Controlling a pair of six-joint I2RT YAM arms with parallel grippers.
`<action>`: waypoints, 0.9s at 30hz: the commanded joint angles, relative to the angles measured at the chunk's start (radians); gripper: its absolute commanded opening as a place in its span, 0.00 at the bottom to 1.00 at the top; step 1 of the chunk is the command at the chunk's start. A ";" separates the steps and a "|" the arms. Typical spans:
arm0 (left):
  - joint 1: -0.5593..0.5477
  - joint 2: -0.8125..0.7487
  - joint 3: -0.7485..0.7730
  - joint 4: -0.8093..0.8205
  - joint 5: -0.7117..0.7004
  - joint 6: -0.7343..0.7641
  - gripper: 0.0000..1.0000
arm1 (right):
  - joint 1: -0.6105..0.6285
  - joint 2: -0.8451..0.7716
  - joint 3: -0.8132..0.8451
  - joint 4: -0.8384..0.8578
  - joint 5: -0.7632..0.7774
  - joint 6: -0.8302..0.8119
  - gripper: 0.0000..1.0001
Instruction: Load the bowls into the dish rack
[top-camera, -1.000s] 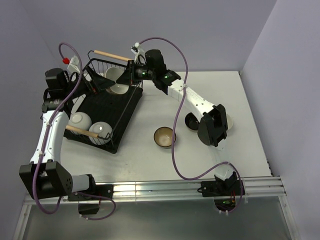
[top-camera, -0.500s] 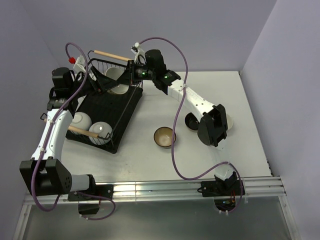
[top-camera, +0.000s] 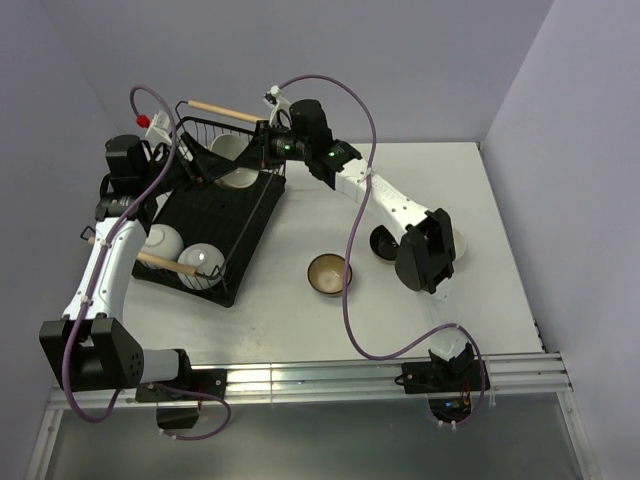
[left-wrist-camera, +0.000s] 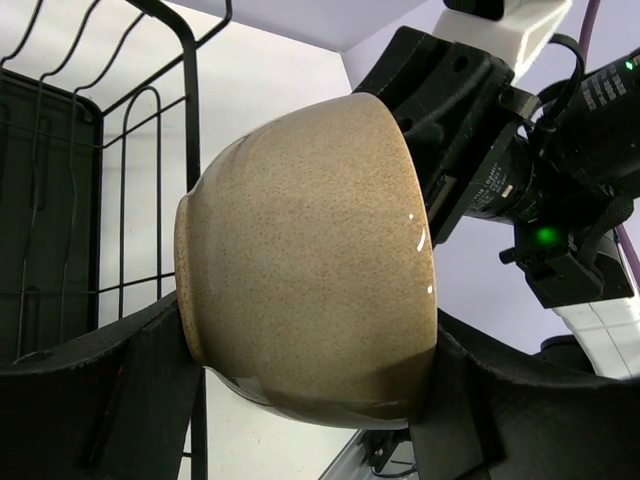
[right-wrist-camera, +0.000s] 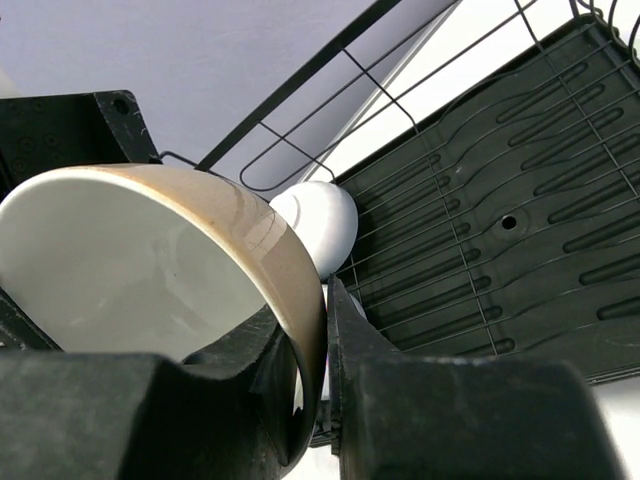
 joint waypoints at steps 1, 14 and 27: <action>0.024 -0.018 0.010 0.056 -0.039 -0.039 0.00 | 0.017 -0.022 0.046 0.082 -0.080 0.017 0.22; 0.042 -0.021 0.001 0.060 -0.065 -0.048 0.00 | 0.016 -0.020 0.045 0.069 -0.065 0.013 0.60; 0.047 -0.024 -0.003 0.073 -0.045 -0.067 0.00 | 0.011 -0.006 0.059 0.041 -0.034 0.014 0.81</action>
